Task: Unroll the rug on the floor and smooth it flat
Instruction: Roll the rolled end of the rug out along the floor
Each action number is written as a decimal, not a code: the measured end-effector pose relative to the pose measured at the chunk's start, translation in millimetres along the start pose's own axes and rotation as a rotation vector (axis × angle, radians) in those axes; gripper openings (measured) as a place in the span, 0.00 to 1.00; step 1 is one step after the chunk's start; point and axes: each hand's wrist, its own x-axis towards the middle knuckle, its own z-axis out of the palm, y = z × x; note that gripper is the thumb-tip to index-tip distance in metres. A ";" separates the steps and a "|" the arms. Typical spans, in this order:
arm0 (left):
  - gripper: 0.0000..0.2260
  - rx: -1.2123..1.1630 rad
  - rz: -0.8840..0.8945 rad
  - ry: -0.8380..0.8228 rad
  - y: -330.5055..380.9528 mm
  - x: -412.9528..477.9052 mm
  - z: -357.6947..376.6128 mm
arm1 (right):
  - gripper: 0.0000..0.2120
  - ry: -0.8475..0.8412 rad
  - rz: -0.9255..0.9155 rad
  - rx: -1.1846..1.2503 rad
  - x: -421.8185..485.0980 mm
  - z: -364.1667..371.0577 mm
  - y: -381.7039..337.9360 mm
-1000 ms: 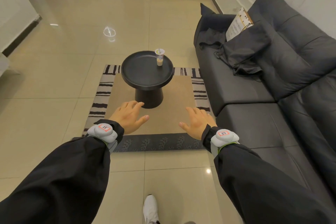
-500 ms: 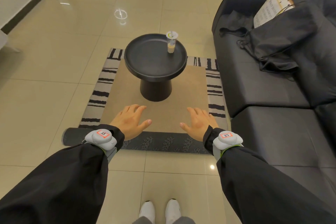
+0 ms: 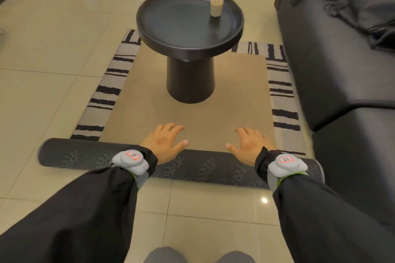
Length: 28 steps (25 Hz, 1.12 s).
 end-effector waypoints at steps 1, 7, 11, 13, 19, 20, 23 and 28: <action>0.38 -0.004 -0.006 -0.002 -11.4 14.1 21.4 | 0.34 -0.001 -0.005 -0.009 15.2 21.0 3.1; 0.39 0.031 -0.022 -0.048 -65.3 86.9 149.0 | 0.37 -0.032 -0.053 -0.013 94.3 152.4 26.4; 0.31 0.107 -0.023 -0.069 -97.9 125.3 214.3 | 0.38 -0.050 -0.061 -0.012 131.9 225.2 42.0; 0.30 0.133 -0.019 -0.086 -110.2 140.6 243.5 | 0.39 -0.057 -0.059 -0.013 141.7 256.0 48.7; 0.32 0.237 -0.066 -0.155 -120.5 133.6 321.0 | 0.38 -0.093 -0.091 -0.058 129.7 320.1 59.8; 0.33 0.240 -0.061 -0.190 -123.1 129.3 324.3 | 0.37 -0.071 -0.097 -0.051 130.0 321.9 60.5; 0.33 0.230 -0.011 -0.312 -129.1 120.2 320.7 | 0.36 -0.052 -0.106 -0.027 140.1 313.4 63.5; 0.24 0.121 0.002 -0.495 -125.1 97.2 322.8 | 0.40 -0.163 -0.102 -0.021 142.8 327.1 56.3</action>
